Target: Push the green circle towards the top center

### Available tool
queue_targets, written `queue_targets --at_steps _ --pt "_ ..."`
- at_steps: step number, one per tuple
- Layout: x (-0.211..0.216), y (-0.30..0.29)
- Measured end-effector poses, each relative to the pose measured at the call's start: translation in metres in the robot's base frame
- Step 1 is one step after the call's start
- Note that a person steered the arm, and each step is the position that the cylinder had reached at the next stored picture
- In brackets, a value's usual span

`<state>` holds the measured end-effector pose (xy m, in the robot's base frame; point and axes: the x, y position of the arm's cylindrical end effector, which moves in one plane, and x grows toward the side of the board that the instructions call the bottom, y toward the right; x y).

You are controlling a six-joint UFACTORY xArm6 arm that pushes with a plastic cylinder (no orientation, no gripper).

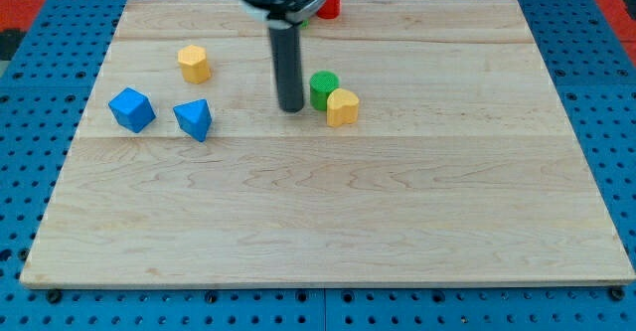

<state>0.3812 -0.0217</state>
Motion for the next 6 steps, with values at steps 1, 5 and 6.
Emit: queue_targets --at_steps 1,5,6 --pt "-0.044 0.021" --pt "-0.045 0.077" --pt "-0.081 0.074"
